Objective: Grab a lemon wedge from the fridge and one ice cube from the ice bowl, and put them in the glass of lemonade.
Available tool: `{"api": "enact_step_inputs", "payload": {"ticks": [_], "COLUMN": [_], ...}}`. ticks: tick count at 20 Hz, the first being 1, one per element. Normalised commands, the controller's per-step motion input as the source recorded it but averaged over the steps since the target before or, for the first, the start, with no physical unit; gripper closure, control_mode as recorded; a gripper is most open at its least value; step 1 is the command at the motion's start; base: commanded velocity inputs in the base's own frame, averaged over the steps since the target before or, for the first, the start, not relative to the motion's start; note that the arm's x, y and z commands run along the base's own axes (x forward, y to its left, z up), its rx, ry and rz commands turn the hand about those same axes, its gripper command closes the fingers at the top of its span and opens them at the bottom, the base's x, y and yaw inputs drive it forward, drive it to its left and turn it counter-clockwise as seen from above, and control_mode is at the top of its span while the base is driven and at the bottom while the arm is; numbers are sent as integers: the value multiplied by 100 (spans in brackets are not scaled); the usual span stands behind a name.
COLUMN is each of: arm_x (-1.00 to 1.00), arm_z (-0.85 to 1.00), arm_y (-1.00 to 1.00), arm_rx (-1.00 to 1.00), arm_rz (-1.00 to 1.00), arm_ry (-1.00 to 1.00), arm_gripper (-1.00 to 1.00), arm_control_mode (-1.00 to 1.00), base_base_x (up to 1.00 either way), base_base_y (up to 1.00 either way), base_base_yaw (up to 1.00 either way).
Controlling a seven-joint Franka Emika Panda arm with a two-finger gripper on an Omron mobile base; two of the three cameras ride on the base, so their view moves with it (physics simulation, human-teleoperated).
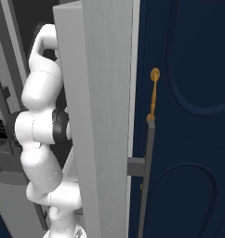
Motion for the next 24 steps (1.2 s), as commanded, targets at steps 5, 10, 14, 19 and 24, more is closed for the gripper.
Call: {"api": "enact_step_inputs", "payload": {"ticks": [5,10,14,19,24], "arm_x": [-6,23,14,-64,-100], "arm_z": [-11,-20,-12,-40,-37], "arm_y": [0,0,0,0,0], "arm_rx": [-5,-3,0,0,0], "arm_rz": [0,0,0,0,0], "arm_ry": [7,1,-3,2,-7], "arm_gripper": [-100,100,100,100,100], "arm_control_mode": [-100,-100,-100,-100,-100], "base_base_x": [0,0,0,0,0], "base_base_y": [0,0,0,0,0], "base_base_yaw": [0,0,0,0,0]}}
